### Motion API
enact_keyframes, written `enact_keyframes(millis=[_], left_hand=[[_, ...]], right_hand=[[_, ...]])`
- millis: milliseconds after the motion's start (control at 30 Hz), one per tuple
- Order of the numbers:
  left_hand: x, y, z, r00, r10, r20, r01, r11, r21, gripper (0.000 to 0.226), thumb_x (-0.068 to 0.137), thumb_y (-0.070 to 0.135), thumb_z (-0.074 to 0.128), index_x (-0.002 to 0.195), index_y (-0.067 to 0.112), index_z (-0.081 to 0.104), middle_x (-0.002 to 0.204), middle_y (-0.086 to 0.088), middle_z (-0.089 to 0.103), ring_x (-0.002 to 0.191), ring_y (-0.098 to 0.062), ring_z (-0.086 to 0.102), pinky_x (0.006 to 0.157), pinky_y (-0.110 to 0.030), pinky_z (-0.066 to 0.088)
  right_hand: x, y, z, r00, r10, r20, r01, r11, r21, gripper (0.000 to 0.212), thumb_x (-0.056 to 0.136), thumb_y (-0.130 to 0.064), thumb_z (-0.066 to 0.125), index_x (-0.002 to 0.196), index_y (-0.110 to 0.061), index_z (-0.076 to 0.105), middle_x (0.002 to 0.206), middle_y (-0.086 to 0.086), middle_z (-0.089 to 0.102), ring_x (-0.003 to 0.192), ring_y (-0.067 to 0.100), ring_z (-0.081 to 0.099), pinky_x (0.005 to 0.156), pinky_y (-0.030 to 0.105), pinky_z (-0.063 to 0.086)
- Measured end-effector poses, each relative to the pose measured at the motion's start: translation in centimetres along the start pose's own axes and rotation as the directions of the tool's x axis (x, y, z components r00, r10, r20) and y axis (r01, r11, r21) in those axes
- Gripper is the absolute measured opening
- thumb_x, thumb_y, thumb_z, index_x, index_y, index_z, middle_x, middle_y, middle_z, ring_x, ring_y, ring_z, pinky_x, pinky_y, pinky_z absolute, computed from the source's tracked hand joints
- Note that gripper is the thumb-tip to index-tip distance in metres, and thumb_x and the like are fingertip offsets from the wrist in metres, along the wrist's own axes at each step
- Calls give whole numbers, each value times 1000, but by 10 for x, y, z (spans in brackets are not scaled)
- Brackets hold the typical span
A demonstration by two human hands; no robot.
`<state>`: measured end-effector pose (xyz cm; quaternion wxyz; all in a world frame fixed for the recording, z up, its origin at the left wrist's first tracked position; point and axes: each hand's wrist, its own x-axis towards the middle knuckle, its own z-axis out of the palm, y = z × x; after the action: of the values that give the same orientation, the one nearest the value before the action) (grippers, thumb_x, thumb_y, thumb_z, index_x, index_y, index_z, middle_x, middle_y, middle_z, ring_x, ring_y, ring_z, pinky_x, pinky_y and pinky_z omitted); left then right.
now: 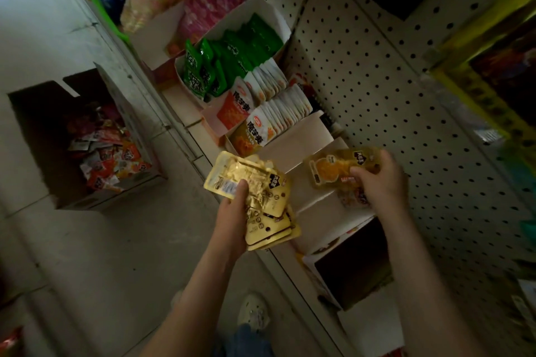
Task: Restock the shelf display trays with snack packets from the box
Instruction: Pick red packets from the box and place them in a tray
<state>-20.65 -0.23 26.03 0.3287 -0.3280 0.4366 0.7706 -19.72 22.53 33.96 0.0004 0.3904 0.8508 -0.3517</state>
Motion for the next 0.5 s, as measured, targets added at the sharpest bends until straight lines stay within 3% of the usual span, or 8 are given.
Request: enact_keyframes(millis=[67, 133, 200, 300, 400, 500], left_hand=[[0, 3, -1, 1000, 0, -2, 0, 1000, -7, 38, 99, 34, 50, 128, 10, 52, 102, -15, 73, 87, -29, 72, 67, -38, 59], [1, 5, 0, 1000, 6, 4, -6, 1000, 9, 38, 98, 34, 51, 128, 9, 52, 103, -16, 73, 87, -30, 72, 63, -37, 59], [-1, 8, 2, 1000, 13, 20, -13, 1000, 20, 35, 98, 33, 52, 125, 10, 53, 99, -14, 74, 83, -28, 73, 57, -34, 58], [-2, 13, 3, 998, 13, 65, -15, 999, 29, 29, 99, 30, 50, 121, 11, 55, 91, -11, 75, 76, -25, 74, 53, -31, 56], [-3, 17, 1, 996, -11, 91, 7, 999, 46, 29, 99, 29, 50, 121, 11, 55, 93, -13, 75, 77, -25, 74, 54, -32, 57], [-6, 21, -3, 995, -37, 95, 31, 997, 66, 32, 98, 30, 52, 123, 10, 54, 100, -15, 74, 84, -28, 73, 60, -34, 58]], right_hand=[[5, -1, 16, 999, -33, 35, 38, 988, -153, 31, 91, -13, 61, 120, -14, 52, 106, -1, 58, 80, 9, 58, 56, 15, 41], [8, 3, 36, 997, -45, 68, 62, 961, -268, 36, 90, -17, 61, 125, -17, 51, 115, 4, 59, 104, 22, 60, 75, 30, 50], [11, 9, 53, 997, -59, 49, 74, 894, -442, 36, 90, -20, 59, 126, -18, 51, 122, 4, 56, 120, 27, 48, 94, 41, 43], [12, 19, 69, 985, -173, -25, 117, 757, -643, 30, 91, -15, 54, 121, -14, 51, 129, 5, 54, 126, 23, 40, 102, 40, 27], [12, 30, 72, 974, -207, -92, 92, 734, -672, 36, 89, -11, 56, 124, -11, 48, 133, 9, 49, 126, 25, 39, 103, 40, 24], [10, 31, 71, 968, -190, -163, 51, 786, -617, 47, 88, -13, 58, 132, -9, 42, 139, 15, 42, 129, 30, 35, 106, 45, 24]])
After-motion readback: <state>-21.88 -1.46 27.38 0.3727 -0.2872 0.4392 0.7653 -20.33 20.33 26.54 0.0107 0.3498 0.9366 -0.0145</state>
